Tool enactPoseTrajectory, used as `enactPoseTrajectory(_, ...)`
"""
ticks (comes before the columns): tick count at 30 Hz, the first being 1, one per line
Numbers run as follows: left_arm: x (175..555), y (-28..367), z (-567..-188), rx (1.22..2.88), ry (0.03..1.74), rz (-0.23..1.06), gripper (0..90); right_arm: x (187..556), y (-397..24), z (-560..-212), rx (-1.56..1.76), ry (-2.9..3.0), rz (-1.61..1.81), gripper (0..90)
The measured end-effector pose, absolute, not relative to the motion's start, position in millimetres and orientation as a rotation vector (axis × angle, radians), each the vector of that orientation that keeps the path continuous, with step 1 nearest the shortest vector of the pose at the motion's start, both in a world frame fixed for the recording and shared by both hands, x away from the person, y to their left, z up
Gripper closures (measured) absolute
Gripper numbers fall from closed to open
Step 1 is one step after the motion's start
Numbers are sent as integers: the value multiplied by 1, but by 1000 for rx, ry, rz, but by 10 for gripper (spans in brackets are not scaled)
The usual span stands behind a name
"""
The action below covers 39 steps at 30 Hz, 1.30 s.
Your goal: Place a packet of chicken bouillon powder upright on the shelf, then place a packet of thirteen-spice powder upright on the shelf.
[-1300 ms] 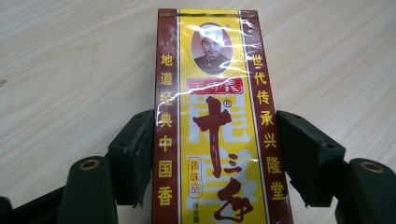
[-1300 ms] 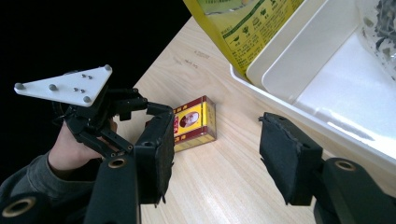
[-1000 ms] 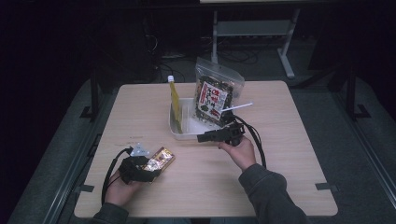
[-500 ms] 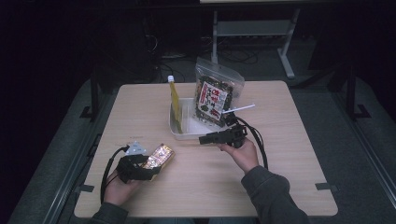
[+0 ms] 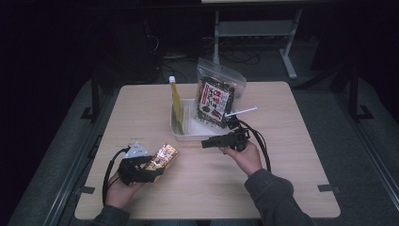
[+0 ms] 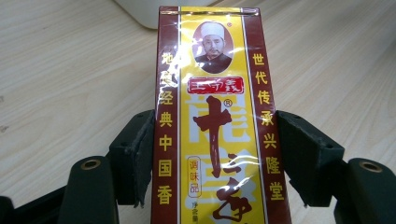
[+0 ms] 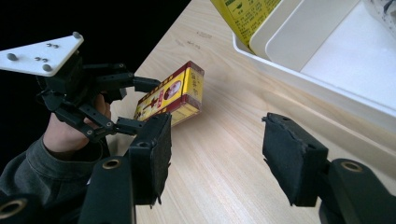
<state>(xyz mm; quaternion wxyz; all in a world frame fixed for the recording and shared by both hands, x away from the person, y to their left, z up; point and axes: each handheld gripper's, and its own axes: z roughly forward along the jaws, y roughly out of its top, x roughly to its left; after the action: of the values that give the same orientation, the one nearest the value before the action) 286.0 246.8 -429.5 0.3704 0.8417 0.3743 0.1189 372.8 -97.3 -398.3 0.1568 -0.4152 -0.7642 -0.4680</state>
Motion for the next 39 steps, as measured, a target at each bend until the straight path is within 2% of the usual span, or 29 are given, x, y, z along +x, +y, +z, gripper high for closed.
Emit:
enactPoseTrajectory(29,275,212,-423,2149,778,257,323,379,-60,-416,-1089,-2126,-1174,420)
enactPoseTrajectory(39,271,204,-422,2152,732,255,323,383,-49,-423,-1065,-2078,-1104,487)
